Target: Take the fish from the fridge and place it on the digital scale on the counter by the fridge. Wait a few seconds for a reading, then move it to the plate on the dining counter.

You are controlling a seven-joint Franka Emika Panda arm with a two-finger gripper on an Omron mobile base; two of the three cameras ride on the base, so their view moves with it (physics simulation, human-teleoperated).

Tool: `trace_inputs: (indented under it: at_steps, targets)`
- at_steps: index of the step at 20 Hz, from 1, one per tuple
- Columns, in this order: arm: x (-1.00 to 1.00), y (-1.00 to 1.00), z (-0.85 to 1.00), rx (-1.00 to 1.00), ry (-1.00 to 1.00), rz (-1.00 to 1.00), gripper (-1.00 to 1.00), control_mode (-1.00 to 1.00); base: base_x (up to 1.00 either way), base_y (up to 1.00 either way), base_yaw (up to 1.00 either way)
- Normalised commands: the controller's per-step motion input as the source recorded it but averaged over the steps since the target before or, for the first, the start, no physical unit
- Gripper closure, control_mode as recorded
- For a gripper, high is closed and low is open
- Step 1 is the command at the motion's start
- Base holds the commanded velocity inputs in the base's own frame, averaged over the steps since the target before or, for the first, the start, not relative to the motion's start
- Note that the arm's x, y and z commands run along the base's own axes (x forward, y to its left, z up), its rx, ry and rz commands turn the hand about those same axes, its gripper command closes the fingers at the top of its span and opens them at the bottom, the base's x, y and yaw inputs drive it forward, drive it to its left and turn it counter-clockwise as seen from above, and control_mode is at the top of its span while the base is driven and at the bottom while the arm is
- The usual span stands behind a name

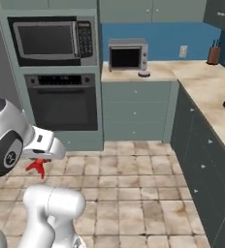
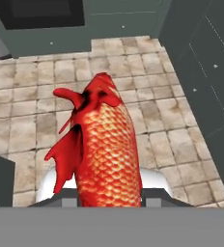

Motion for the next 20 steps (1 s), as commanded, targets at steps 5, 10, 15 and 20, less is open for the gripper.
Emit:
trace_inputs:
  at_steps: [5, 10, 15, 20]
  targets:
    - [0.0, 0.0, 0.0, 0.0, 0.0, 0.0, 1.0, 1.0, 1.0, -0.31, -0.06]
    - [0.0, 0.0, 0.0, 0.0, 0.0, 0.0, 1.0, 1.0, 1.0, -0.26, -0.08]
    - [0.0, 0.0, 0.0, 0.0, 0.0, 0.0, 1.0, 1.0, 1.0, -0.22, -0.02]
    - [0.0, 0.0, 0.0, 0.0, 0.0, 0.0, 1.0, 1.0, 1.0, -0.23, 0.0]
